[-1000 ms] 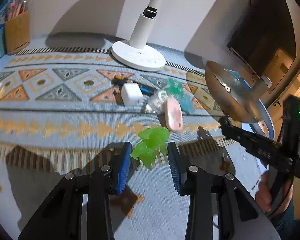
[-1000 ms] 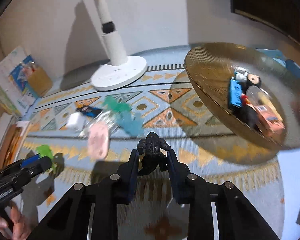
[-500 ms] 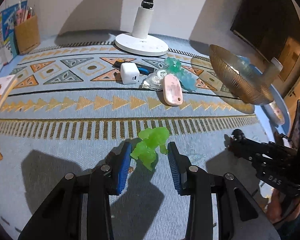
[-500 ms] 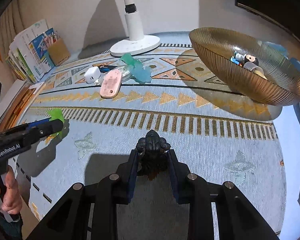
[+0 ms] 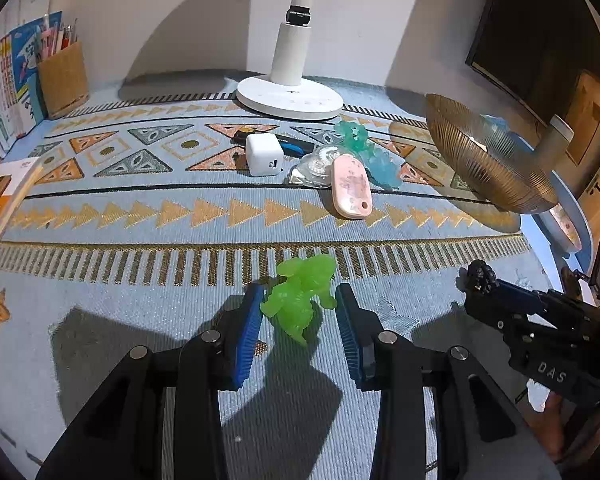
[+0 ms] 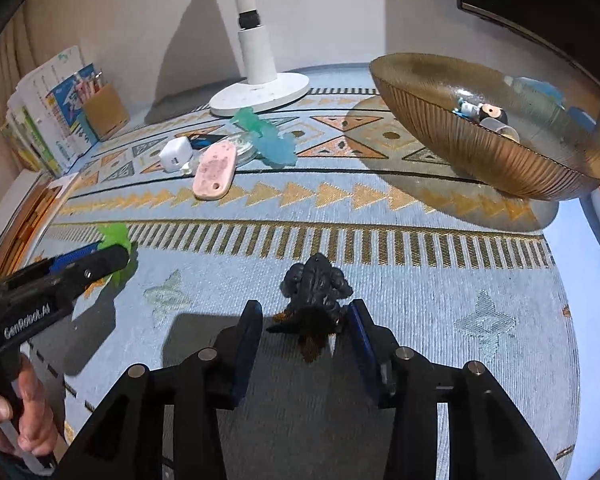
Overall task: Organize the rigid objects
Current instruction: 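Lift both items over the amber bowl and open both tools to drop them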
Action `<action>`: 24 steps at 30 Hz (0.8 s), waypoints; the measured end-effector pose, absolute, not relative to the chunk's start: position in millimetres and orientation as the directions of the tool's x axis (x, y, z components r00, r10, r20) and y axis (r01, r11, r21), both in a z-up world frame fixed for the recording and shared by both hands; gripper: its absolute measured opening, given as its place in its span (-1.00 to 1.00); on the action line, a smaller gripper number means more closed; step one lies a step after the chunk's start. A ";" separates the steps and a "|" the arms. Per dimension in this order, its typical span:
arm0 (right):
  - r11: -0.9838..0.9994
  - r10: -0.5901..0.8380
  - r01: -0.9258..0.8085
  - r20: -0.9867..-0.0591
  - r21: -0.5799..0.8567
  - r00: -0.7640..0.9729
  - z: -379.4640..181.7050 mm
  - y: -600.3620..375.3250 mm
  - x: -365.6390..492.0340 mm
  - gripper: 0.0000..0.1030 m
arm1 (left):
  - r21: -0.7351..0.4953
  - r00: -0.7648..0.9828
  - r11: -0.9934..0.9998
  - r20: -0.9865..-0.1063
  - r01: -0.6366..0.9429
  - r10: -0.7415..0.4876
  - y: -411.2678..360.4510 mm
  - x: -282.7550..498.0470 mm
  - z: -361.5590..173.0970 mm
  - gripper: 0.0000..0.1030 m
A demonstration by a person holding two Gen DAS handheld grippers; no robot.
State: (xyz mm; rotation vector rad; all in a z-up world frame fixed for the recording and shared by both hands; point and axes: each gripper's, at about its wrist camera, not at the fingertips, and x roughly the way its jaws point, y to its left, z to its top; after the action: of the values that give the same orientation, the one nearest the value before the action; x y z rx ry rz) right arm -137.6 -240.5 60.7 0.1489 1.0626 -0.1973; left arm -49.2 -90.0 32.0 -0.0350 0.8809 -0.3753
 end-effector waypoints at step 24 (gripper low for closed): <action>0.892 -0.320 0.451 -0.651 0.038 0.688 224.6 -330.0 -176.3 -0.37 | -0.212 0.644 0.809 -0.511 0.548 -0.570 -175.8 -52.1 173.7 -0.34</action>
State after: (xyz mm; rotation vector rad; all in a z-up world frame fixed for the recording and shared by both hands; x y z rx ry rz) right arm -176.3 -330.0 224.6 0.2011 0.6872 -0.4346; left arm -52.1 -175.8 173.7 -0.0393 0.5950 -0.6371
